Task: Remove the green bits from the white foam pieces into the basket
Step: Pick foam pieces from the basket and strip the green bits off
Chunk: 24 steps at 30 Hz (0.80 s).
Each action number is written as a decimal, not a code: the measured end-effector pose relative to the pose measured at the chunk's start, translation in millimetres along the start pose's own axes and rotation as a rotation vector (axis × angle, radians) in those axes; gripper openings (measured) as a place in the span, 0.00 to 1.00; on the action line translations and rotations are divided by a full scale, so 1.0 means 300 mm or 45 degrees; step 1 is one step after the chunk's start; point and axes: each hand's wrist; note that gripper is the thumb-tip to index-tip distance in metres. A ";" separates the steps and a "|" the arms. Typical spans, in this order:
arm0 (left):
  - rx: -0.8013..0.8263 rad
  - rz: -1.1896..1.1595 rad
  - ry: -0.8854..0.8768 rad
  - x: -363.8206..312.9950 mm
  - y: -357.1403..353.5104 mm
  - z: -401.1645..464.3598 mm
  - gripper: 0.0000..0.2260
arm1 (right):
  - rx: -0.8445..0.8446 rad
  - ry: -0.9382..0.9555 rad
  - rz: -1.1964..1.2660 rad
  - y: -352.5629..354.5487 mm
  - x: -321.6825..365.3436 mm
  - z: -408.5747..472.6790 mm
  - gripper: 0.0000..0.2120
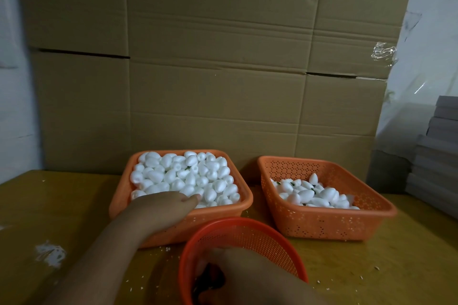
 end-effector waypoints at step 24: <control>-0.283 -1.121 -0.678 -0.151 -0.010 -0.084 0.09 | -0.370 0.079 -0.066 0.004 -0.058 0.016 0.09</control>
Point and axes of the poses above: each hand's wrist, its own z-axis towards the middle knuckle, its own y-axis out of the back of the hand, x = y × z, and after that the axes turned 12 degrees about -z, right-handed
